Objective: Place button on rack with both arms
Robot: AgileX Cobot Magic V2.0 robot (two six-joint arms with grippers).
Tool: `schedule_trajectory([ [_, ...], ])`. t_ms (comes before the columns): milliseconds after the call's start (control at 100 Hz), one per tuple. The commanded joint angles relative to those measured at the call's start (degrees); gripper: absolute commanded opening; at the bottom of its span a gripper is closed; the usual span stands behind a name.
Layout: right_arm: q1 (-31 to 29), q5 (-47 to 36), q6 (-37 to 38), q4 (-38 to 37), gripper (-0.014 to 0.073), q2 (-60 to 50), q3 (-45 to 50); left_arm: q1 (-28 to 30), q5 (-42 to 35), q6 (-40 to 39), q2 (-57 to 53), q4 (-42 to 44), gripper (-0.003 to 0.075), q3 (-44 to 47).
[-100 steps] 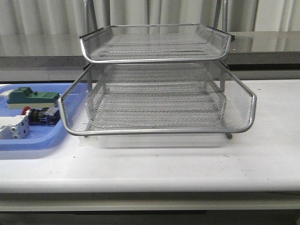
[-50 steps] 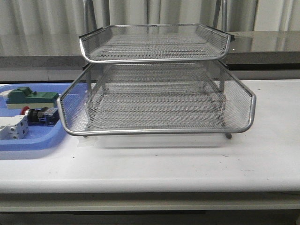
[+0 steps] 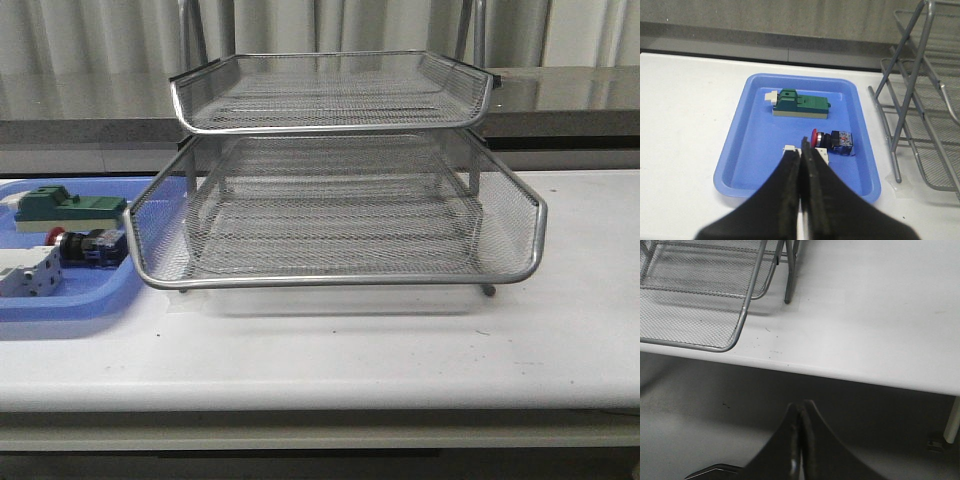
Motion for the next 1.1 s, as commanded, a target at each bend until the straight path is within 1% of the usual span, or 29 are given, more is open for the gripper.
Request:
schedule_trajectory([
  [0,-0.3,-2.8,-0.1,-0.2,-0.0071,0.1,-1.9,0.1,-0.9,2.1,7.8,0.8,-0.0020,-7.4],
  [120,-0.3,-2.8,-0.1,-0.2,-0.0071,0.1,-1.9,0.1,0.7,2.9,17.0,0.8,-0.0020,-13.3],
  [250,-0.3,-2.8,-0.1,-0.2,-0.0071,0.1,-1.9,0.1,0.7,4.1,26.0,0.8,-0.0020,-17.8],
  [450,-0.3,-2.8,-0.1,-0.2,-0.0071,0.1,-1.9,0.1,1.0,4.1,35.8,0.8,-0.0018,-22.3],
  [520,-0.3,-2.8,-0.1,-0.2,-0.0071,0.1,-1.9,0.1,1.3,4.2,37.8,0.8,0.0005,-23.0],
  [560,-0.3,-2.8,-0.1,-0.2,-0.0071,0.1,-1.9,0.1,1.3,5.3,38.5,0.8,0.0050,-23.0],
  [610,-0.3,-2.8,-0.1,-0.2,-0.0071,0.1,-1.9,0.1,1.3,7.1,39.1,0.8,0.0129,-23.0],
  [640,-0.3,-2.8,-0.1,-0.2,-0.0071,0.1,-1.9,0.1,1.5,7.3,39.4,0.8,0.0200,-23.0],
  [660,-0.3,-2.8,-0.1,-0.2,-0.0071,0.1,-1.9,0.1,1.5,7.3,39.5,0.8,0.0232,-23.0],
  [700,-0.3,-2.8,-0.1,-0.2,-0.0071,0.1,-1.9,0.1,1.5,7.3,39.5,0.8,0.0335,-23.0],
  [710,-0.3,-2.8,-0.1,-0.2,-0.0071,0.1,-1.9,0.1,1.5,7.4,39.5,0.8,0.0371,-23.0],
  [730,-0.3,-2.8,-0.1,-0.2,-0.0071,0.1,-1.9,0.1,1.5,7.3,39.5,0.8,0.0407,-23.0],
  [740,-0.3,-2.8,-0.1,-0.2,-0.0071,0.1,-1.9,0.1,1.5,7.3,39.5,0.8,0.0442,-23.0],
  [780,-0.3,-2.8,-0.1,-0.2,-0.0071,0.1,-1.9,0.1,1.5,7.3,39.5,0.8,0.0538,-23.0],
  [850,-0.3,-2.8,-0.1,-0.2,-0.0071,0.1,-1.9,0.1,1.5,7.3,39.5,0.8,0.0643,-23.0],
  [900,-0.3,-2.8,-0.1,-0.2,-0.0071,0.1,-1.9,0.1,1.5,7.3,39.5,0.8,0.0668,-23.0],
  [1030,-0.3,-2.8,-0.1,-0.2,-0.0071,0.1,-1.9,0.1,0.9,7.3,39.5,0.6,0.0640,-23.0],
  [1090,-0.3,-2.8,-0.1,-0.2,-0.0071,0.1,-1.9,0.1,1.2,7.2,39.5,-0.9,0.0628,-23.0],
])
